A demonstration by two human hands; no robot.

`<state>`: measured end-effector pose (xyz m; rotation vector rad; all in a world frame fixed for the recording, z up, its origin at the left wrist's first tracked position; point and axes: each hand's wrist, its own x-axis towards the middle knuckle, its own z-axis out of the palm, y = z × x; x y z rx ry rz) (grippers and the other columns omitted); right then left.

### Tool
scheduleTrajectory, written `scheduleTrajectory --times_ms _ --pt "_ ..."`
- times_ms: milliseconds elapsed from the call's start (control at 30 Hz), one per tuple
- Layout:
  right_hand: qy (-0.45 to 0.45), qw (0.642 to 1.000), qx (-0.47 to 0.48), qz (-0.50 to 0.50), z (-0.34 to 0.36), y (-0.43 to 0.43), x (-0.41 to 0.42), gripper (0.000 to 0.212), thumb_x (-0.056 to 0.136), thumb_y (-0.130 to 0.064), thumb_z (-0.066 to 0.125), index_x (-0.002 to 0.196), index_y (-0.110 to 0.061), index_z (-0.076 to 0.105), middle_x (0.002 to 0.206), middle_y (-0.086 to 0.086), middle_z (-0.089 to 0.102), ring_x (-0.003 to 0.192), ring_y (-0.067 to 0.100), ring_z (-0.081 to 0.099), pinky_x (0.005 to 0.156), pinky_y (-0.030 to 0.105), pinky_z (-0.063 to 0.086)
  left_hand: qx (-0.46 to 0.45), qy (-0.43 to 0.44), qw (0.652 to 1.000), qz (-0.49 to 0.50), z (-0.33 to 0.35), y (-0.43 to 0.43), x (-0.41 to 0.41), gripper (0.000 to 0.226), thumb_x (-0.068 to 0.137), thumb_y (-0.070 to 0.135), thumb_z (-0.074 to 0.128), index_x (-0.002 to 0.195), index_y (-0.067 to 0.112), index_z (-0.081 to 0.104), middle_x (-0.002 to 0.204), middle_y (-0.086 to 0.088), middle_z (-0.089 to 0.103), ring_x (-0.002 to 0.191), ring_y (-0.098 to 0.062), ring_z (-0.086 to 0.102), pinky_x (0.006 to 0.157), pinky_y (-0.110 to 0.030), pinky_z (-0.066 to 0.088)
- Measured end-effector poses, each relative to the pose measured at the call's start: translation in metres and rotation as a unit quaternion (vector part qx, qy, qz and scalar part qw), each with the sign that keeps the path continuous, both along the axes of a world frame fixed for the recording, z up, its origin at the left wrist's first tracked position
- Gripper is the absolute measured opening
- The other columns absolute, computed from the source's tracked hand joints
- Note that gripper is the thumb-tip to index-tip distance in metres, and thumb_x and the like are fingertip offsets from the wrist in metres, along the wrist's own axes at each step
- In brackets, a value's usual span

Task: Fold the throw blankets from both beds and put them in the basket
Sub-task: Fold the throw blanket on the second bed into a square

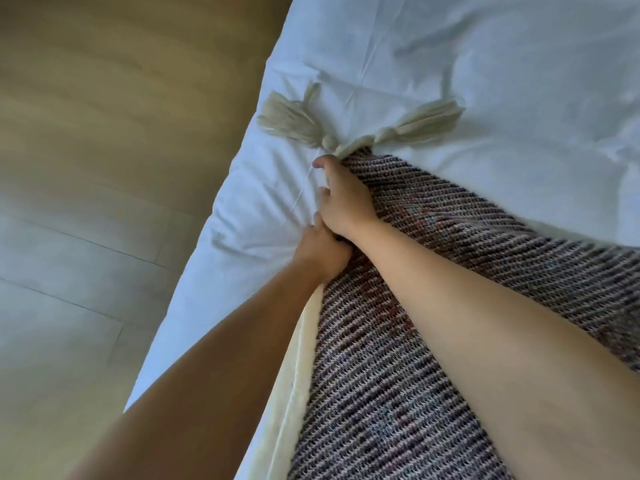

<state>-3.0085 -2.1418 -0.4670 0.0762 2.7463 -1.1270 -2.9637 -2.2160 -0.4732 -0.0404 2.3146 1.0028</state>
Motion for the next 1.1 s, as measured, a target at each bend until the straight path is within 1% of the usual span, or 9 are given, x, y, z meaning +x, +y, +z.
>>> scheduleTrajectory --times_ms 200,333,400,467,567,667,800,933,1100 --pt "-0.083 0.995 -0.050 -0.006 0.000 -0.005 0.003 0.062 0.085 -0.015 0.054 0.142 -0.020 0.028 0.131 0.010 0.052 0.118 0.027 0.051 0.091 0.029 0.037 0.077 0.027 0.996 0.035 0.001 -0.007 0.010 0.051 0.092 0.015 0.045 0.141 0.011 0.032 0.139 -0.014 0.045 0.119 -0.027 0.049 0.089 -0.029 0.042" --pt "-0.065 0.991 -0.114 -0.034 0.010 0.003 0.019 0.081 0.083 -0.027 0.060 0.148 -0.028 0.011 0.140 0.007 0.044 0.127 0.024 0.045 0.103 0.034 0.036 0.034 0.057 0.996 0.052 0.007 -0.006 0.016 0.035 0.092 0.020 0.044 0.125 0.008 0.045 0.120 -0.011 0.057 0.105 -0.027 0.056 0.075 -0.031 0.044" --pt "-0.036 0.988 -0.118 -0.087 0.015 0.018 0.034 0.075 0.086 -0.030 0.057 0.148 -0.025 0.015 0.110 -0.001 0.055 0.103 0.022 0.057 0.090 0.035 0.046 0.001 0.078 0.993 0.090 0.013 -0.005 0.027 0.023 0.090 0.020 0.048 0.108 0.007 0.045 0.104 -0.009 0.055 0.097 -0.030 0.056 0.069 -0.032 0.041" --pt "-0.009 0.989 -0.069 -0.130 0.019 0.042 0.050 0.057 0.090 -0.032 0.052 0.142 -0.018 0.031 0.091 -0.005 0.053 0.082 0.015 0.055 0.076 0.031 0.047 -0.092 0.110 0.987 0.075 0.019 -0.003 0.038 0.037 0.087 0.022 0.052 0.119 0.008 0.040 0.112 -0.013 0.050 0.102 -0.033 0.052 0.076 -0.038 0.042" --pt "0.051 0.976 0.046 -0.206 0.023 0.100 0.074 0.028 0.094 -0.025 0.047 0.117 -0.010 0.055 0.109 0.006 0.057 0.091 0.017 0.056 0.076 0.025 0.041 -0.208 0.175 0.962 0.037 0.028 0.008 0.043 0.077 0.080 0.021 0.056 0.144 0.014 0.015 0.141 -0.014 0.029 0.126 -0.033 0.033 0.099 -0.046 0.032" --pt "0.063 0.948 0.125 -0.285 0.036 0.177 0.098 0.020 0.092 -0.013 0.049 0.106 -0.004 0.060 0.114 0.015 0.054 0.104 0.030 0.053 0.085 0.032 0.043 -0.222 0.235 0.945 -0.045 0.037 0.037 0.032 0.084 0.078 0.014 0.053 0.148 0.022 0.008 0.153 -0.009 0.013 0.140 -0.029 0.010 0.113 -0.049 0.011" --pt "-0.111 0.914 0.296 -0.254 0.050 0.266 0.122 0.033 0.088 -0.014 0.054 0.120 -0.009 0.057 0.124 0.019 0.052 0.118 0.040 0.042 0.096 0.049 0.039 -0.239 0.275 0.910 -0.195 0.047 0.099 0.006 0.064 0.087 0.006 0.044 0.145 0.021 0.022 0.156 -0.004 0.018 0.144 -0.027 0.002 0.113 -0.054 -0.001" --pt "-0.294 0.879 0.345 -0.145 0.060 0.317 0.126 0.045 0.083 -0.030 0.056 0.126 -0.018 0.049 0.127 0.013 0.051 0.124 0.035 0.040 0.107 0.061 0.023 -0.257 0.267 0.881 -0.293 0.053 0.150 -0.016 0.072 0.084 0.000 0.051 0.146 0.018 0.020 0.155 -0.004 0.021 0.145 -0.026 0.005 0.114 -0.053 0.003" --pt "-0.351 0.816 0.460 0.003 0.069 0.341 0.118 0.058 0.081 -0.045 0.059 0.129 -0.017 0.045 0.134 0.010 0.045 0.135 0.032 0.022 0.107 0.069 0.001 -0.279 0.220 0.855 -0.378 0.054 0.194 -0.019 0.069 0.087 0.006 0.048 0.147 0.018 0.015 0.150 -0.011 0.026 0.141 -0.030 0.015 0.112 -0.058 0.004"
